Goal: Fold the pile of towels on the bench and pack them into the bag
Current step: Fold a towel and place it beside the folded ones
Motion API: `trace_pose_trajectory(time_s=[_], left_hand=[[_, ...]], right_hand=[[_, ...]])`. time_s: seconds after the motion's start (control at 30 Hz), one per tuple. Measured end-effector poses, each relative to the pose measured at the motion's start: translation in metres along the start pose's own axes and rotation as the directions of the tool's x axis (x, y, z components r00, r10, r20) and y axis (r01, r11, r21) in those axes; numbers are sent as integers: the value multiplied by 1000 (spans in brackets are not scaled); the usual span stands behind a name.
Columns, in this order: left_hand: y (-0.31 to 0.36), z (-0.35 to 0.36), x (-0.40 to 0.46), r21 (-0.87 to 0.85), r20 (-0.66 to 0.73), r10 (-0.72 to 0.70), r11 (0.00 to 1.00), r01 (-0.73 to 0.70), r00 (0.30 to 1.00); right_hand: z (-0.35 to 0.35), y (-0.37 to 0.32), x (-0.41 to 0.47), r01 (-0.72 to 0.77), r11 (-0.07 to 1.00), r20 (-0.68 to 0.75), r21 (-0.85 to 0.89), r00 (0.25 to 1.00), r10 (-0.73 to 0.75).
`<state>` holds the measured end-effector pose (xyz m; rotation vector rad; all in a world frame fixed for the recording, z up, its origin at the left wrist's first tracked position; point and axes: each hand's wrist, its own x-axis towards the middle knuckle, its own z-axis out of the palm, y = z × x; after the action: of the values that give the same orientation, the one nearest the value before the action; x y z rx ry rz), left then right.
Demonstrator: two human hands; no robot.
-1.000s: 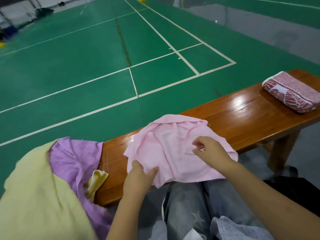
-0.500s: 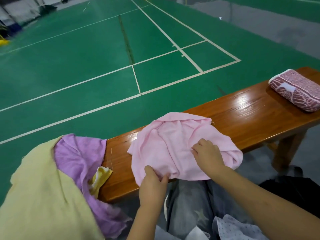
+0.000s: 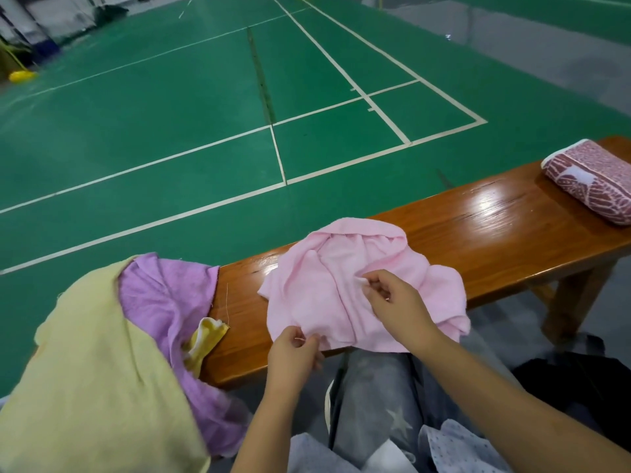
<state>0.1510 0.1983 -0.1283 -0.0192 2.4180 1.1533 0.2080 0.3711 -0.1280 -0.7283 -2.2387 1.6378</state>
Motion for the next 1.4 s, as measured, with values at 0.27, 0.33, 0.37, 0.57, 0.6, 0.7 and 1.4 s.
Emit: trace_pose_trajectory(time_s=[0.27, 0.33, 0.37, 0.57, 0.6, 0.7, 1.4], left_hand=[[44, -14, -27, 234, -46, 407, 892, -387, 912], [53, -10, -29, 99, -4, 383, 919, -381, 924], [56, -8, -30, 29, 25, 359, 933, -359, 933], [72, -4, -40, -211, 34, 302, 934, -288, 953], [74, -4, -41, -211, 45, 302, 934, -287, 952], [77, -2, -45, -196, 68, 312, 936, -294, 948], [109, -13, 31, -50, 114, 209, 978, -204, 971]], right_hand=[[-11, -30, -23, 101, 993, 4, 67, 995, -102], [-11, -37, -31, 132, 990, 26, 44, 991, -134], [-11, -40, -34, 142, 990, 37, 21, 989, -143], [-16, -43, -40, 193, 978, 68, -84, 980, -187], [-17, -42, -41, 200, 976, 68, -89, 979, -195], [-18, -41, -39, 203, 973, 74, -109, 978, -196], [-41, -16, -21, 185, 960, 109, -210, 980, -165]])
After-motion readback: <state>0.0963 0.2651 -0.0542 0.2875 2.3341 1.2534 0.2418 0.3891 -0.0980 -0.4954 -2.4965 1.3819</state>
